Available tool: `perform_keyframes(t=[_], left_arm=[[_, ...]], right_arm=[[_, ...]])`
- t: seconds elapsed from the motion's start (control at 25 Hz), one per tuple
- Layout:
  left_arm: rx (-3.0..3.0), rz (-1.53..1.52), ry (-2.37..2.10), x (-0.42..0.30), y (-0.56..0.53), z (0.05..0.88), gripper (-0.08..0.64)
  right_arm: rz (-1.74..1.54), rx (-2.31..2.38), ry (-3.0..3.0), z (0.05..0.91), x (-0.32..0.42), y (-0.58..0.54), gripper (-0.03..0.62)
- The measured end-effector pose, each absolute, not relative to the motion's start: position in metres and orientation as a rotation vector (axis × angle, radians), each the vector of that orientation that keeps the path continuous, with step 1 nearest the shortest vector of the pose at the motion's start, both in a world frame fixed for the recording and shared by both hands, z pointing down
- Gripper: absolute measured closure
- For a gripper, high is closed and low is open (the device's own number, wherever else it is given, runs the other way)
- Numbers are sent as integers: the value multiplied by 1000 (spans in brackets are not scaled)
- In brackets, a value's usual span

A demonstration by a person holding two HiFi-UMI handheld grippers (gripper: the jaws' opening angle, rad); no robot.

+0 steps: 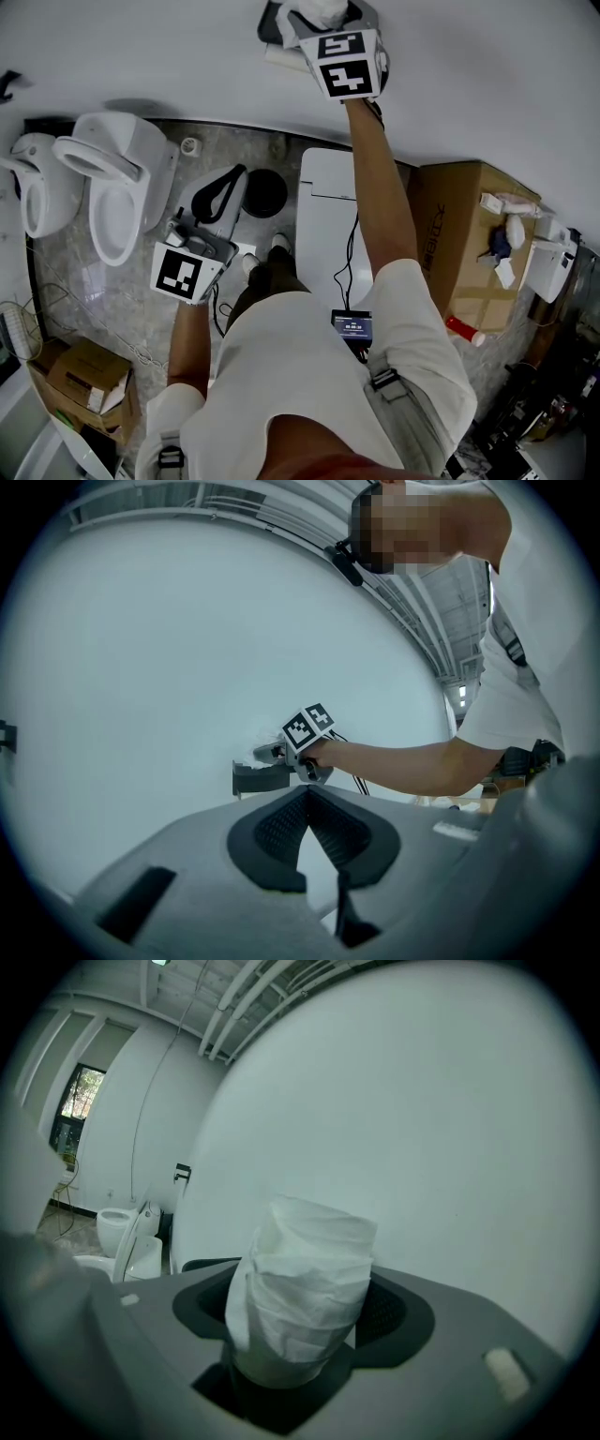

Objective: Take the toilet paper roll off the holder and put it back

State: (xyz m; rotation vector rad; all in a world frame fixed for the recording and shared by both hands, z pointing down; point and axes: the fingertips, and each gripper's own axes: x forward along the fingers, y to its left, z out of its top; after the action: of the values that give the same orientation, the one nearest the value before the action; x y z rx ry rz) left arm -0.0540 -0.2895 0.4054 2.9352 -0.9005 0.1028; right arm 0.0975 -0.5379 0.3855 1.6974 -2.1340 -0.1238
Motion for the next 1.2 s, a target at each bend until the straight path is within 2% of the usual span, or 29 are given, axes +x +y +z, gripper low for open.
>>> perform_keyframes(t=[0.32, 0.52, 0.64, 0.92, 1.2], left_arm=[[2935, 90, -892, -52, -290, 405, 563], [2932, 88, -912, -58, -290, 405, 563], [2937, 81, -911, -60, -288, 402, 563], [2951, 68, -908, -58, -282, 395, 563], [2974, 48, -897, -59, -275, 383, 563]], right_arm=[[-117, 1676, -2126, 390, 96, -538, 249], [-97, 1668, -2166, 390, 92, -536, 118], [-86, 1689, -2178, 390, 93, -532, 81], [-115, 1744, -2200, 382, 98, -497, 83], [-163, 1771, -2361, 367, 79, -403, 110]])
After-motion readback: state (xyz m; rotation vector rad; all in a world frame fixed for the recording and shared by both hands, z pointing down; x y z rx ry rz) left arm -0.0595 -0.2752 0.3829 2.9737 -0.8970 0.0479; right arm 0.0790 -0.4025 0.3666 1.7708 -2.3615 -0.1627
